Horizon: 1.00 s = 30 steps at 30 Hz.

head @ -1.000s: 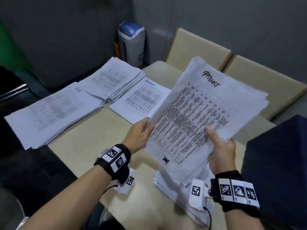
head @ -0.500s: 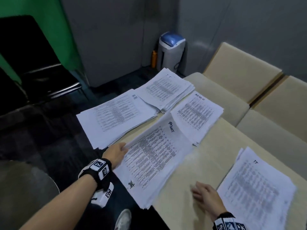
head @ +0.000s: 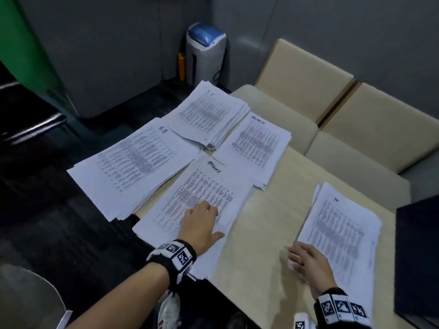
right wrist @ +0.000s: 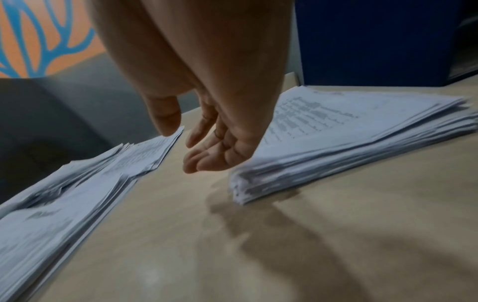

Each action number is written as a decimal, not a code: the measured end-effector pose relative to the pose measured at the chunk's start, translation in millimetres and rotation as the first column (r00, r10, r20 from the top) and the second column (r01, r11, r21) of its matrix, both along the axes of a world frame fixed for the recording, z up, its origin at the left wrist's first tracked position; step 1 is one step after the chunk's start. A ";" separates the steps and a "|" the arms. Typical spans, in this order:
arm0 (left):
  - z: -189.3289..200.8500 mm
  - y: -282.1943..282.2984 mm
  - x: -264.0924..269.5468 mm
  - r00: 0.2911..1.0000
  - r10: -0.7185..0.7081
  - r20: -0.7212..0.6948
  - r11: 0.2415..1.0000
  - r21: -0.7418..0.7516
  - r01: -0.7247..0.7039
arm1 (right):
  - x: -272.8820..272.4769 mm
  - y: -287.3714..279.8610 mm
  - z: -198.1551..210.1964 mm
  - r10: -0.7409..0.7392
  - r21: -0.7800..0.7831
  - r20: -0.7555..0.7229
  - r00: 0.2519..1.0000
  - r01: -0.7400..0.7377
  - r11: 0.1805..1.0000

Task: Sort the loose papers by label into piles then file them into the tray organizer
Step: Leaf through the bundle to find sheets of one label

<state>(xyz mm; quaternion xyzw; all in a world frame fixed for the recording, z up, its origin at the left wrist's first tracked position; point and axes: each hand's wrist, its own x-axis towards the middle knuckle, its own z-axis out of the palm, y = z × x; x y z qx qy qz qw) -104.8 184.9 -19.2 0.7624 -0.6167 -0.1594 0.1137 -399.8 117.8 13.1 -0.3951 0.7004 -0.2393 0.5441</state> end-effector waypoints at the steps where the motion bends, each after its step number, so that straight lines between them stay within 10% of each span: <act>1: -2.8 -3.1 -12.2 0.998 -0.048 0.039 0.998 0.037 0.047 | -9.0 -1.3 4.6 -0.014 -0.023 0.003 1.000 0.014 1.000; 8: -5.4 -37.2 -79.0 0.973 -0.122 0.197 0.988 0.115 0.100 | -88.8 -17.9 -0.2 -0.145 -0.182 -0.062 0.987 0.132 0.974; 18: 7.6 -158.0 -247.6 0.936 0.013 -0.351 0.984 0.173 0.051 | -202.8 -86.5 -39.6 -0.298 -0.204 -0.301 0.906 0.244 0.948; 25: 6.3 -165.5 -291.3 0.998 0.029 0.050 0.981 0.190 -0.038 | -221.2 -116.9 -51.5 -0.331 -0.112 -0.164 0.929 0.316 0.942; 30: -0.8 -179.1 -283.0 0.992 0.120 -0.046 0.964 0.243 -0.106 | -235.5 -126.2 -66.5 -0.335 -0.052 -0.245 0.910 0.333 0.942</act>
